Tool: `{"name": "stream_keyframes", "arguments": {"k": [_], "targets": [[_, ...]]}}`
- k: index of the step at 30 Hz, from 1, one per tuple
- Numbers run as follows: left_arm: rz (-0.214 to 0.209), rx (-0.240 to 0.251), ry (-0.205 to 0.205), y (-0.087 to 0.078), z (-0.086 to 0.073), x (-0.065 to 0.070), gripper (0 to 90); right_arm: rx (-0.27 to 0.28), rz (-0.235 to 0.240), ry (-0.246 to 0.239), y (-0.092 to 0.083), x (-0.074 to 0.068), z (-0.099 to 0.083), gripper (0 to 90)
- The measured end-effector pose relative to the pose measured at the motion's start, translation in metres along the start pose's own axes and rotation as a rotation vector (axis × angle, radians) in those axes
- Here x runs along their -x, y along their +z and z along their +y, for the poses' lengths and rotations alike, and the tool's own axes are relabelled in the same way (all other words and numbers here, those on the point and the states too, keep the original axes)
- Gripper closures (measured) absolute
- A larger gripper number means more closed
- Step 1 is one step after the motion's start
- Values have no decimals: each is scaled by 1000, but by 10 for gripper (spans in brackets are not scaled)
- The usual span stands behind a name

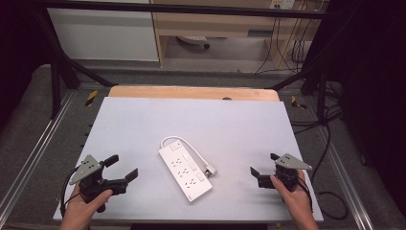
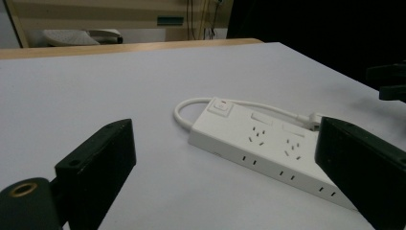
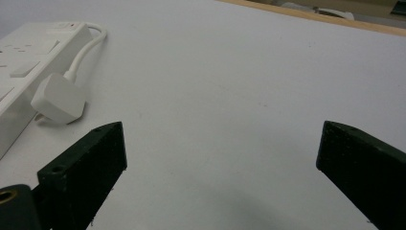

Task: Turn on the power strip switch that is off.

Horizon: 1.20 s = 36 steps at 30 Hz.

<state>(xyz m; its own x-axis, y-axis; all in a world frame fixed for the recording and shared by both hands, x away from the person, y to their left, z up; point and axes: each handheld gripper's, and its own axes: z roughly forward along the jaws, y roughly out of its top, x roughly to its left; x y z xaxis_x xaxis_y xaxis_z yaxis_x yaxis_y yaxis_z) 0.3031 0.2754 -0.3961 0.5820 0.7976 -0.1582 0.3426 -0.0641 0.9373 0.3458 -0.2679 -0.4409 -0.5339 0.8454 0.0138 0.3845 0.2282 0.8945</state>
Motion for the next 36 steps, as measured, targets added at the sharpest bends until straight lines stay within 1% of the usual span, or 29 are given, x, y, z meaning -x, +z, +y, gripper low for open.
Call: {"name": "stream_keyframes", "arguments": {"k": [1,2,6,9,10,14,17,18,19,21,24,25,26,28,32,36], "targets": [[5,-3,3,0,0,1,70,0,4,4,0,0,0,38],[-2,-4,-3,2,0,4,70,1,5,-3,0,0,0,37],[2,-8,1,3,1,6,72,-1,12,-11,0,-1,0,36],[1,1,4,4,2,10,73,0,15,-15,0,-2,0,36],[0,11,12,5,3,13,74,1,15,-13,0,-2,1,36],[-13,23,17,5,5,17,110,-3,14,-15,1,-3,0,36],[-9,36,6,4,6,18,150,-7,13,-15,1,-3,0,36],[-9,36,6,4,6,18,151,-8,12,-15,2,-3,0,36],[10,41,12,4,8,19,137,-9,13,-15,2,-3,0,36],[22,48,14,3,10,20,120,-8,10,-14,2,-3,0,36],[22,54,9,3,12,21,122,-4,8,-13,2,-3,0,36],[31,57,12,3,14,22,123,-4,8,-13,2,-2,0,36],[30,57,12,3,14,22,123,-4,8,-13,2,-2,0,36],[6,57,1,4,17,24,138,-7,8,-11,2,-2,0,37],[4,55,9,5,18,26,146,-7,8,-3,2,-2,0,36],[3,57,8,6,21,28,152,-4,9,-3,2,-2,0,37]]}}
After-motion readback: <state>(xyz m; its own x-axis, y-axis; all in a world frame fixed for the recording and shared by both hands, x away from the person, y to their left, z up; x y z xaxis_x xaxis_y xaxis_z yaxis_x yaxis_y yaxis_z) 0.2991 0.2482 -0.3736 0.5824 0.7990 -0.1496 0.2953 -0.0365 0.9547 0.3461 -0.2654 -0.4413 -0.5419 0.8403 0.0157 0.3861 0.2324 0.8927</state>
